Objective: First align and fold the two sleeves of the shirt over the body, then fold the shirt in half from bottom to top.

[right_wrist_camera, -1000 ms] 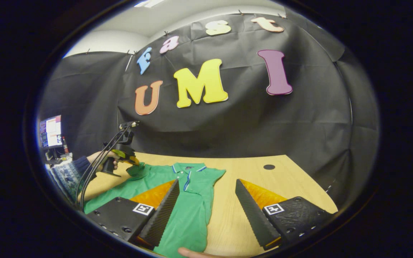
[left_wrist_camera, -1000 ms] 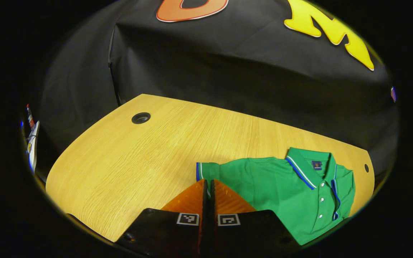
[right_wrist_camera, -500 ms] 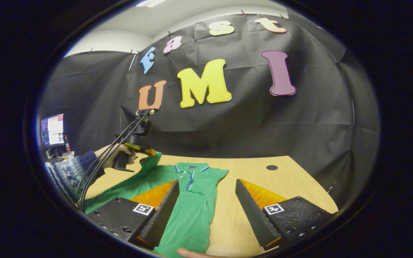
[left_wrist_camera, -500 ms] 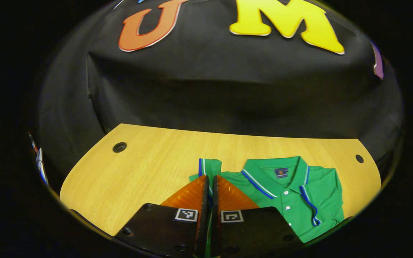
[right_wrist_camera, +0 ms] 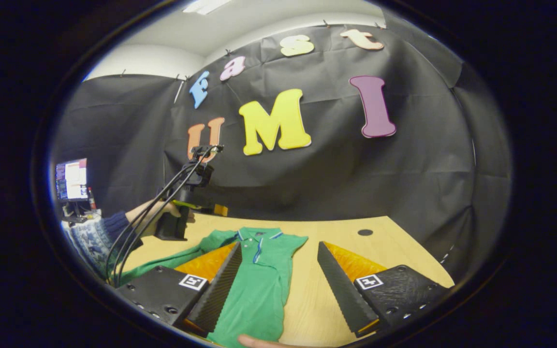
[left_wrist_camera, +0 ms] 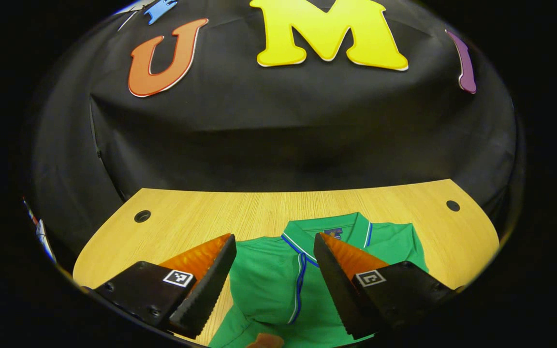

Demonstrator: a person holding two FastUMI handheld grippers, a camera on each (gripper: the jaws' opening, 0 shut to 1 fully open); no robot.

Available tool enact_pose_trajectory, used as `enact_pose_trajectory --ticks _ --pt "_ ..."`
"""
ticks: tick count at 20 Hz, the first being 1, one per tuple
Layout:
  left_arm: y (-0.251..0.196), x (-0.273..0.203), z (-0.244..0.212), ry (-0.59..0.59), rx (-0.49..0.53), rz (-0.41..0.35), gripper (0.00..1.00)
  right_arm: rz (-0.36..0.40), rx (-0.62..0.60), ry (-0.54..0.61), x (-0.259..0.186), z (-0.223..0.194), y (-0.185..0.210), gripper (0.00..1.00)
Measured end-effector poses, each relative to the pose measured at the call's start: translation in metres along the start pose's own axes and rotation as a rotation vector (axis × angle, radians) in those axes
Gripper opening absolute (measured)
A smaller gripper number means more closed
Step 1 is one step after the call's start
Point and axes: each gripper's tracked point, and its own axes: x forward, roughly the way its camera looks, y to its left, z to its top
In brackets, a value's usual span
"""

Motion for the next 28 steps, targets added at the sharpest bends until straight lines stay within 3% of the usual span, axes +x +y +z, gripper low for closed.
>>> enact_pose_trajectory --ticks 4,5,6,9,16,23,28 --pt "0.003 -0.060 0.005 -0.056 -0.029 -0.039 1.00 -0.045 -0.019 -0.039 -0.010 0.014 -0.002 0.95" --pt "0.007 -0.077 0.007 -0.080 -0.018 -0.042 1.00 -0.043 -0.015 -0.040 -0.015 0.018 0.003 1.00" --pt "0.013 -0.095 0.006 -0.105 -0.012 -0.049 1.00 -0.044 -0.012 -0.042 -0.019 0.020 0.007 0.92" --pt "0.024 -0.150 0.004 -0.188 -0.002 -0.064 1.00 -0.061 -0.037 -0.057 -0.036 0.025 0.017 0.96" --pt "0.048 -0.250 -0.047 -0.294 0.029 -0.017 1.00 -0.133 -0.087 -0.022 -0.093 0.016 0.025 0.93" --pt "0.077 -0.310 -0.107 -0.313 -0.005 0.019 1.00 -0.155 -0.140 0.038 -0.136 -0.024 0.025 0.96" --pt "0.110 -0.317 -0.150 -0.325 0.019 0.072 1.00 -0.184 -0.118 0.056 -0.147 -0.056 0.030 0.95"
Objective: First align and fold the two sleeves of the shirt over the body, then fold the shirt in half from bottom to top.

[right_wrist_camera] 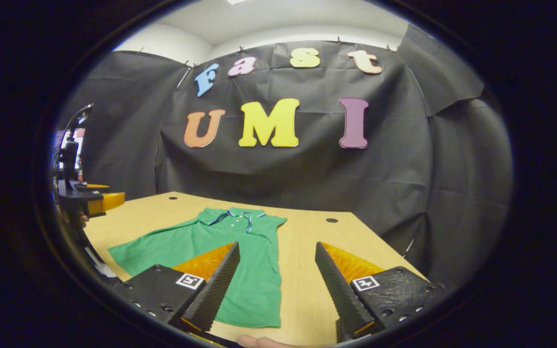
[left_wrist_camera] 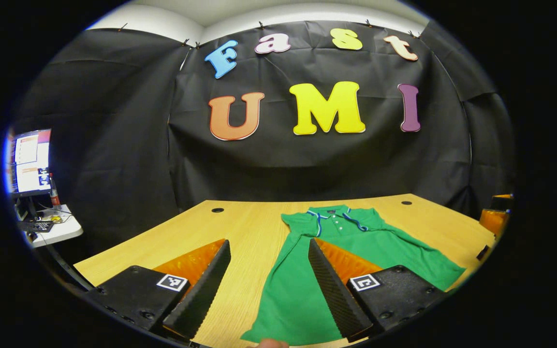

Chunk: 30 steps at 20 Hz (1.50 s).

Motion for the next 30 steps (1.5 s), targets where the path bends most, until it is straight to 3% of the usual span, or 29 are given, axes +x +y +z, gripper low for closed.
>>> enact_pose_trajectory --ticks 5,8,13,18,21,23,25,26,27,28,29,30 --pt "0.009 -0.004 -0.068 0.125 0.001 -0.008 1.00 -0.048 -0.024 0.033 -0.003 -0.042 -0.007 0.96" --pt "0.016 -0.007 -0.105 0.192 -0.002 -0.021 1.00 -0.026 -0.053 0.075 -0.008 -0.068 0.002 0.95" --pt "0.004 -0.007 -0.130 0.245 -0.073 -0.077 1.00 0.007 -0.009 0.172 -0.008 -0.103 0.013 0.96" --pt "-0.003 -0.007 -0.130 0.234 -0.047 -0.073 1.00 0.007 0.006 0.238 -0.002 -0.122 0.016 0.96" --pt "-0.001 -0.006 -0.132 0.241 -0.066 -0.054 0.90 0.031 0.041 0.320 0.000 -0.144 0.022 0.95" --pt "0.000 -0.006 -0.132 0.255 -0.069 -0.038 0.84 0.023 0.053 0.316 0.005 -0.141 0.018 0.95" --pt "-0.006 -0.007 -0.131 0.269 -0.054 -0.050 0.77 0.033 0.060 0.318 0.006 -0.142 0.024 0.85" --pt "-0.012 -0.006 -0.131 0.274 -0.049 -0.069 0.72 0.046 0.073 0.320 0.005 -0.141 0.027 0.70" --pt "-0.012 -0.004 -0.131 0.274 -0.048 -0.069 0.42 0.059 0.079 0.323 0.005 -0.142 0.031 0.61" --pt "-0.010 -0.003 -0.131 0.280 -0.044 -0.061 0.36 0.068 0.082 0.323 0.008 -0.142 0.033 0.43" --pt "-0.010 -0.001 -0.131 0.281 -0.046 -0.058 0.25 0.075 0.084 0.333 0.009 -0.143 0.035 0.35" --pt "-0.010 0.000 -0.130 0.278 -0.056 -0.055 0.20 0.077 0.104 0.333 0.010 -0.143 0.036 0.15"
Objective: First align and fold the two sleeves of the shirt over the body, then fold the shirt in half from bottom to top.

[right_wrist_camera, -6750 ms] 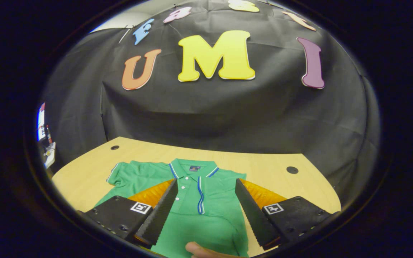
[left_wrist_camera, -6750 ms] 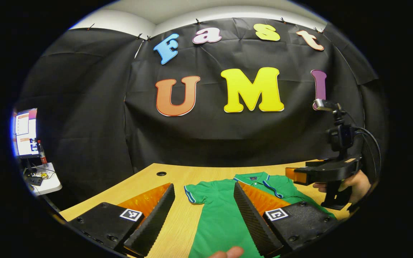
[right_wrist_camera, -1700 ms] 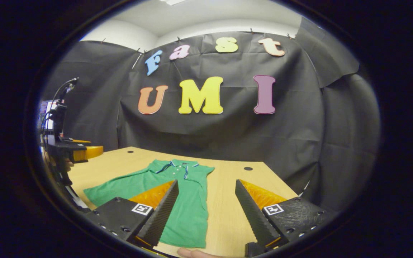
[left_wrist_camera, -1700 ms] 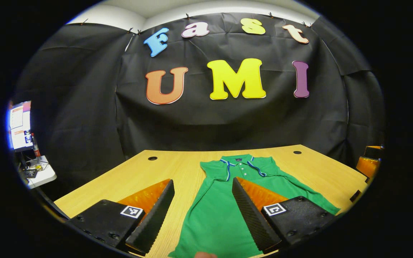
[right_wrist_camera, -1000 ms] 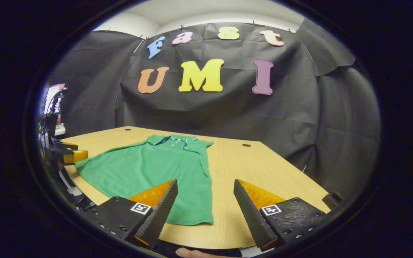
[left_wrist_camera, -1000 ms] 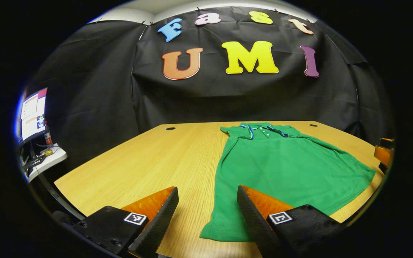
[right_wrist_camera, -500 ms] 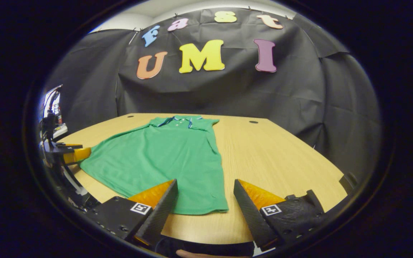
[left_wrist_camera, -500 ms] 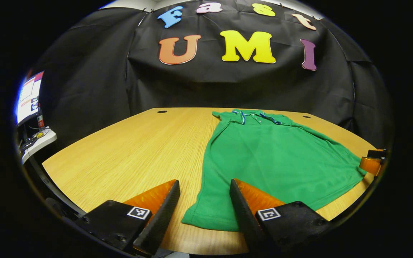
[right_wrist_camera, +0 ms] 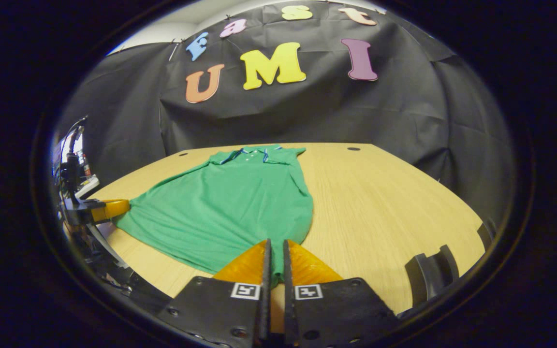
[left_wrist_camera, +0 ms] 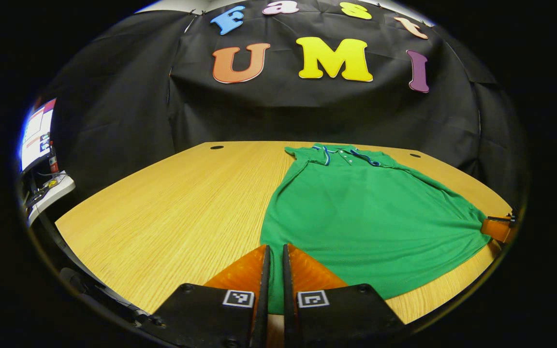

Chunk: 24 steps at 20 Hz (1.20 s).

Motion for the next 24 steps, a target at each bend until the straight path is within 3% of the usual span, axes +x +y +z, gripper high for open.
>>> enact_pose_trajectory --ticks 1,2,5,10,18,24 --pt "-0.001 0.001 0.002 -0.008 -0.028 -0.001 0.08 0.000 0.015 -0.002 0.000 0.002 0.000 0.06" --pt "-0.004 0.001 0.003 -0.016 -0.043 -0.010 0.07 0.003 0.008 -0.010 -0.001 0.004 0.002 0.01" --pt "-0.008 0.001 0.008 -0.027 -0.044 -0.021 0.06 0.015 -0.068 -0.053 -0.006 0.017 0.003 0.00" --pt "-0.011 -0.006 0.044 -0.089 -0.004 -0.023 0.06 0.053 -0.057 -0.236 -0.014 0.090 0.006 0.00" --pt "-0.011 0.019 0.158 -0.235 0.031 -0.027 0.06 0.051 -0.139 -0.380 0.012 0.199 0.023 0.00" --pt "-0.002 0.068 0.255 -0.343 0.055 -0.013 0.06 0.079 -0.112 -0.391 0.061 0.290 0.032 0.00"
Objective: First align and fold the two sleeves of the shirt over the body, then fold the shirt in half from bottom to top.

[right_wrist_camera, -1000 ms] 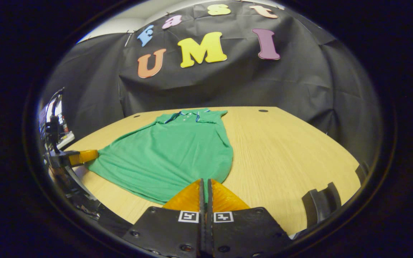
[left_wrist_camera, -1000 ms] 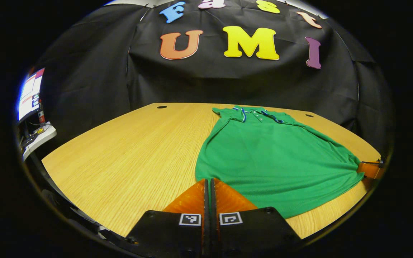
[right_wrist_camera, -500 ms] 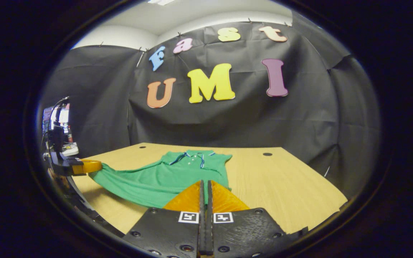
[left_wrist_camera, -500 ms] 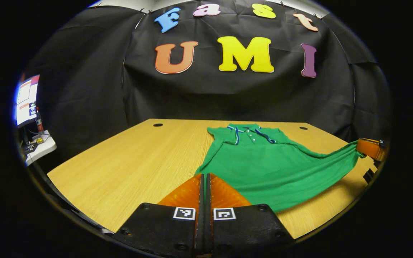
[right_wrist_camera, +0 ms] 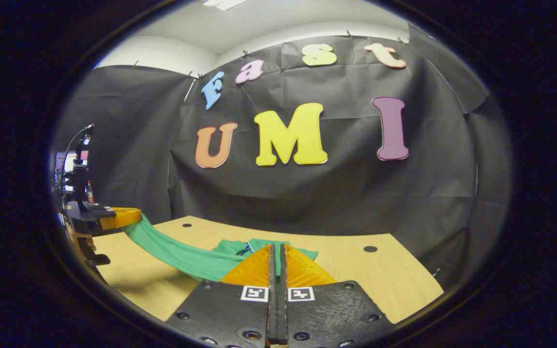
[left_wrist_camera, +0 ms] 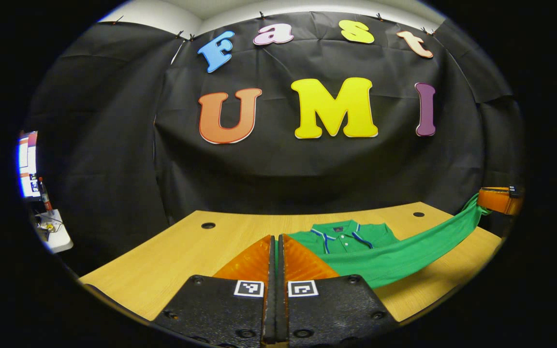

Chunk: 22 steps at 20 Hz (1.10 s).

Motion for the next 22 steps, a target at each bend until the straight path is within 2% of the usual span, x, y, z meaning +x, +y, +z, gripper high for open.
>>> enact_pose_trajectory --ticks 4,9,11,14,17,22 --pt "-0.001 0.056 0.025 -0.017 -0.024 -0.023 0.05 -0.057 -0.069 -0.032 0.067 0.023 -0.015 0.01" --pt "0.001 0.136 0.039 -0.043 0.014 -0.003 0.05 -0.135 -0.090 -0.019 0.154 0.022 -0.036 0.00" --pt "-0.005 0.172 0.040 -0.049 0.017 -0.018 0.06 -0.178 -0.116 -0.026 0.189 0.021 -0.050 0.00" --pt "-0.010 0.223 0.017 0.000 0.038 -0.019 0.06 -0.216 -0.128 -0.040 0.245 0.010 -0.069 0.00" --pt "-0.015 0.269 -0.017 0.083 0.051 -0.014 0.07 -0.223 -0.127 0.016 0.297 -0.018 -0.081 0.00" --pt "-0.021 0.327 -0.074 0.121 0.087 -0.018 0.06 -0.268 -0.148 0.066 0.353 -0.068 -0.097 0.00"
